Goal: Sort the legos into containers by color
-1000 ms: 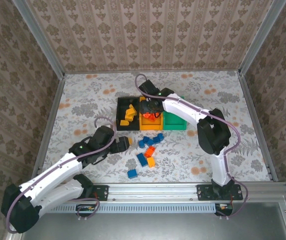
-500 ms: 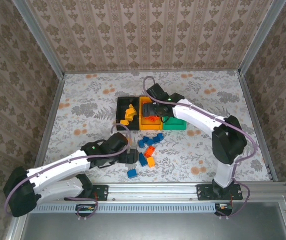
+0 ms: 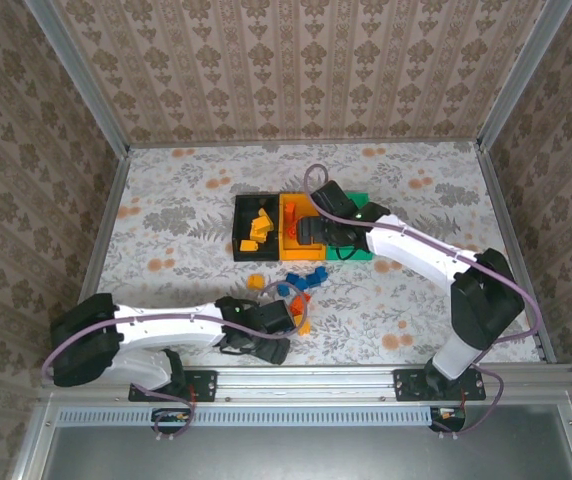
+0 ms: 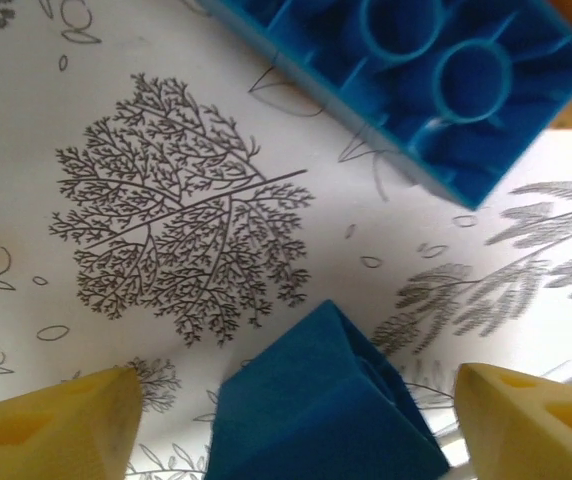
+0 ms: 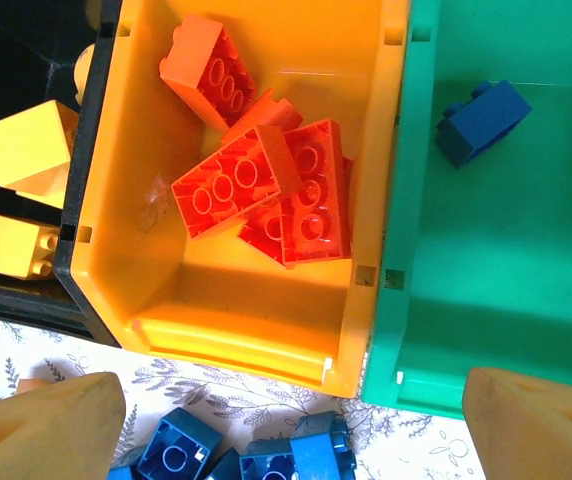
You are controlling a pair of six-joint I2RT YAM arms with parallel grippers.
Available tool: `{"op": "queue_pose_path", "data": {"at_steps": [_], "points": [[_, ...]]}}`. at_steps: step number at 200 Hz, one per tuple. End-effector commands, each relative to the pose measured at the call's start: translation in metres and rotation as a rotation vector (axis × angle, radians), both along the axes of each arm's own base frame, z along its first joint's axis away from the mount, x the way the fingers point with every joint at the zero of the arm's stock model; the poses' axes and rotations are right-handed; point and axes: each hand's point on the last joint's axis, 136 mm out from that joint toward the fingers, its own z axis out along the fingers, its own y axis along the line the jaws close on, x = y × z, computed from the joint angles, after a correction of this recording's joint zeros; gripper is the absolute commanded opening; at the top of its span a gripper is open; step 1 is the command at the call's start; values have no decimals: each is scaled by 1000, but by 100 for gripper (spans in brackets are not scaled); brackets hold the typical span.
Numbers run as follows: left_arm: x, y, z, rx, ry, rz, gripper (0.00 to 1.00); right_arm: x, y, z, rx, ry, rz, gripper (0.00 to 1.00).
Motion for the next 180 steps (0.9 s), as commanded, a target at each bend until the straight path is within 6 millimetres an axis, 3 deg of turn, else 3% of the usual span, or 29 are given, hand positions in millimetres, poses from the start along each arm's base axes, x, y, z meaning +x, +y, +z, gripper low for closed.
{"op": "queue_pose_path", "data": {"at_steps": [1, 67, 127, 149, 180], "points": [[5, 7, 2, 53, -40, 10, 76, 4, -10, 18, 18, -55, -40, 89], [6, 8, -2, 61, -45, 2, 50, 6, -26, 23, 28, -68, -80, 89], [15, 6, 24, 23, -102, 20, 38, 1, -42, 28, 40, -82, -125, 89], [24, 1, 41, -12, -134, 31, 41, -5, -52, 31, 53, -96, -145, 90], [24, 9, 52, -7, -119, 59, 75, -20, -48, 28, 95, -51, -92, 90]]}}
